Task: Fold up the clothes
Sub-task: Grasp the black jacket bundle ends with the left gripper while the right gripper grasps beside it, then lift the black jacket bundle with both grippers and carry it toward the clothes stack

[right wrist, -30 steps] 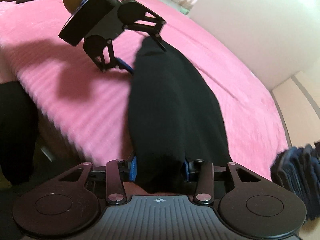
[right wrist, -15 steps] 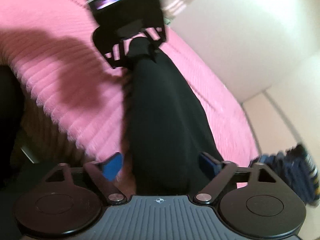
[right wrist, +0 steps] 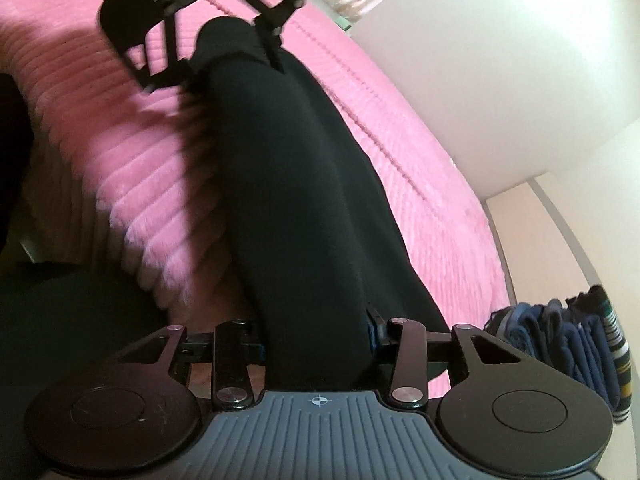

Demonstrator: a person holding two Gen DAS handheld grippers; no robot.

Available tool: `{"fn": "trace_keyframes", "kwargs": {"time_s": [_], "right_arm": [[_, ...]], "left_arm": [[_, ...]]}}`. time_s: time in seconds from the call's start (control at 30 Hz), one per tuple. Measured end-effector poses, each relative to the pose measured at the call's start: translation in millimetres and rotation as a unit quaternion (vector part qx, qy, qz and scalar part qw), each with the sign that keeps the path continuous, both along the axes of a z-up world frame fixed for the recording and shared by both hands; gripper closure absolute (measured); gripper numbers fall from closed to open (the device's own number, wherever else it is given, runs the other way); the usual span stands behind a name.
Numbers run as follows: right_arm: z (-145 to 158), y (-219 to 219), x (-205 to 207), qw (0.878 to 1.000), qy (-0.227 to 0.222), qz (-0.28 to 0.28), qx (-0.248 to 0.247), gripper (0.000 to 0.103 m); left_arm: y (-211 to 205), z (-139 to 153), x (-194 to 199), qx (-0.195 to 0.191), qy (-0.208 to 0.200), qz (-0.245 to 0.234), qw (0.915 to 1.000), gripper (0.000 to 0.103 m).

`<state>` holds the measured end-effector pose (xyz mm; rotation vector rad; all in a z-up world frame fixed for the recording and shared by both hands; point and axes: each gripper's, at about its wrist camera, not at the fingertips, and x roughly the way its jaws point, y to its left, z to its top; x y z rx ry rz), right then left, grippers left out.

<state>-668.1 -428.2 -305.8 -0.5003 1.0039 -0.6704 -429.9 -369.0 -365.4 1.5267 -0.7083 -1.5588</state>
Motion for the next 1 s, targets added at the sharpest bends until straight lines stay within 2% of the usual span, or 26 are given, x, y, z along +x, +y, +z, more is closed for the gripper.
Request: {"fn": "trace_keyframes", "kwargs": {"time_s": [0.17, 0.23, 0.27, 0.33, 0.37, 0.43, 0.53, 0.67, 0.77, 0.8, 0.87, 1.0], "right_arm": [[2, -3, -6, 1.0, 0.004, 0.008, -0.004, 0.063], [-1, -1, -8, 1.0, 0.006, 0.011, -0.01, 0.063], [-4, 2, -8, 1.0, 0.009, 0.012, -0.014, 0.063], [-13, 10, -8, 0.999, 0.017, 0.016, -0.026, 0.062], [-19, 13, -8, 0.999, 0.022, 0.017, -0.034, 0.058], [-30, 18, -5, 0.998, 0.038, 0.019, -0.053, 0.051], [-40, 22, -2, 0.996, 0.053, 0.017, -0.065, 0.049], [-49, 20, 2, 0.994, 0.075, 0.026, -0.081, 0.046], [-49, 10, 0, 0.996, 0.071, 0.022, -0.058, 0.048], [-46, 5, -2, 0.997, 0.062, 0.014, -0.04, 0.055], [-38, 0, -4, 0.998, 0.053, 0.006, -0.017, 0.058], [-31, -1, -6, 0.998, 0.056, 0.013, -0.015, 0.058]], "left_arm": [[-5, -18, -10, -0.018, -0.058, -0.024, 0.9979, 0.045], [-8, -21, -10, -0.014, -0.069, -0.027, 0.9971, 0.052], [-10, -20, -12, -0.007, -0.066, -0.025, 0.9975, 0.06], [-20, -18, -16, 0.007, -0.053, -0.018, 0.9984, 0.065], [-23, -15, -16, 0.014, -0.044, -0.012, 0.9989, 0.067], [-29, -6, -17, 0.034, -0.012, 0.009, 0.9993, 0.069], [-40, 8, -18, 0.058, 0.025, 0.033, 0.9974, 0.069], [-49, 15, -19, 0.073, 0.039, 0.041, 0.9957, 0.07], [-46, 17, -19, 0.079, 0.048, 0.043, 0.9948, 0.07], [-45, 18, -20, 0.081, 0.05, 0.043, 0.9945, 0.07], [-44, 18, -23, 0.082, 0.055, 0.041, 0.9943, 0.07], [-34, 12, -18, 0.083, 0.057, 0.041, 0.9941, 0.07]]}}
